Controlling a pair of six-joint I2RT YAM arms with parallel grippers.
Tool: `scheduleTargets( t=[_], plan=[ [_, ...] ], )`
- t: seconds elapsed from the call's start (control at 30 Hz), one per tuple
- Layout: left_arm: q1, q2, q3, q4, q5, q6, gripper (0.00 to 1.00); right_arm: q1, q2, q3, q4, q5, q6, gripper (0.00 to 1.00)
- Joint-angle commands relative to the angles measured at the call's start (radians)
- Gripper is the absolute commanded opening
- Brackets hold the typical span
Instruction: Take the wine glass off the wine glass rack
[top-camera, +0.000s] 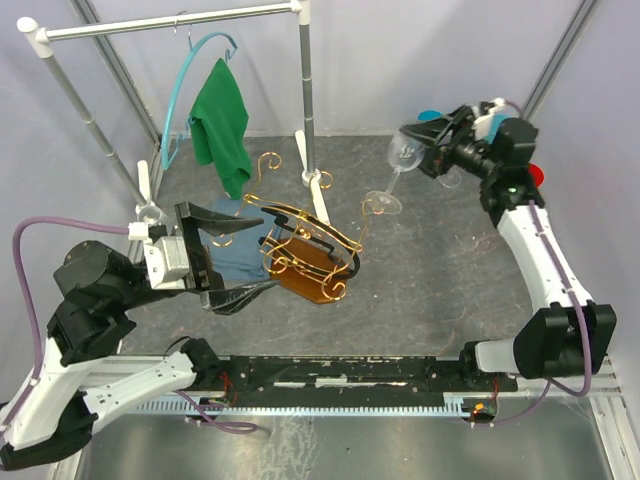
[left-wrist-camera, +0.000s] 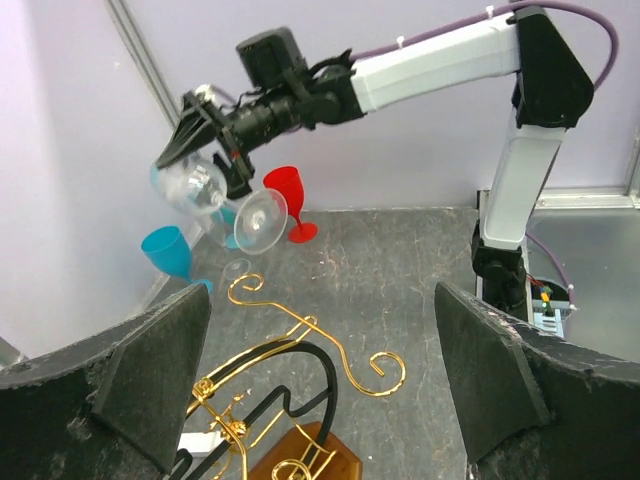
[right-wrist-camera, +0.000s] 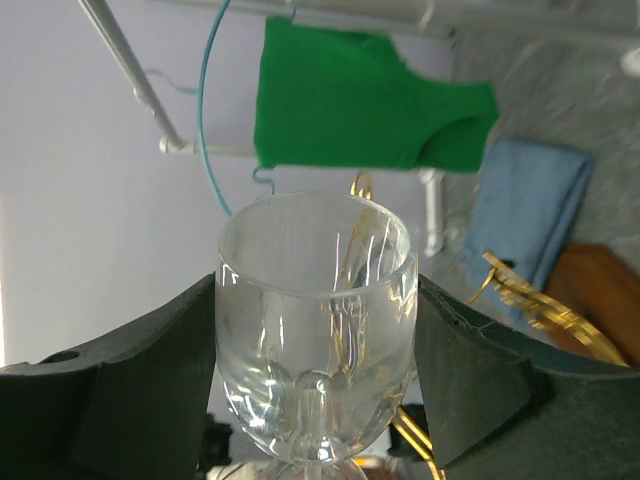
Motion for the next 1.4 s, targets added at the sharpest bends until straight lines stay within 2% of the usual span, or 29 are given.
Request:
scheduleTargets(
  t=[0.0,0.07,0.13,0.23,0.4,0.57,0.77,0.97,1.13,1.37],
  plan=[
    [-0.001,-0.009,-0.009,0.009,-0.052,-0.053,0.99,-0.13,-0.071,0.154,-0.24,0.041,-0.294,0.51],
    [-0.002,-0.023,-0.013,0.007,-0.061,-0.059,0.99,-0.161,-0.082,0.207,-0.398,0.143,-0.48,0.51],
    [-0.002,-0.036,-0.02,0.009,-0.065,-0.062,0.99,-0.165,-0.095,0.233,-0.477,0.276,-0.627,0.51],
    [-0.002,-0.052,-0.04,0.023,-0.069,-0.067,0.99,-0.162,-0.138,0.165,-0.428,0.485,-0.76,0.51],
    [-0.002,-0.052,-0.058,0.034,-0.069,-0.078,0.99,-0.117,-0.211,-0.068,-0.168,0.715,-0.911,0.44],
    [-0.001,-0.046,-0.065,0.042,-0.07,-0.083,0.99,-0.057,-0.226,-0.224,0.065,0.9,-1.132,0.45],
    [-0.002,-0.042,-0.081,0.061,-0.069,-0.093,0.99,0.001,-0.189,-0.388,0.328,1.086,-1.303,0.45],
    [-0.002,-0.026,-0.066,0.061,-0.062,-0.104,0.99,0.086,-0.088,-0.494,0.575,1.294,-1.446,0.47],
    [-0.001,-0.026,-0.07,0.058,-0.07,-0.118,0.99,0.134,0.046,-0.535,0.797,1.446,-1.504,0.47],
    [-0.002,-0.02,-0.051,0.039,-0.08,-0.146,0.99,0.142,0.247,-0.539,1.096,1.545,-1.574,0.47]
  ],
)
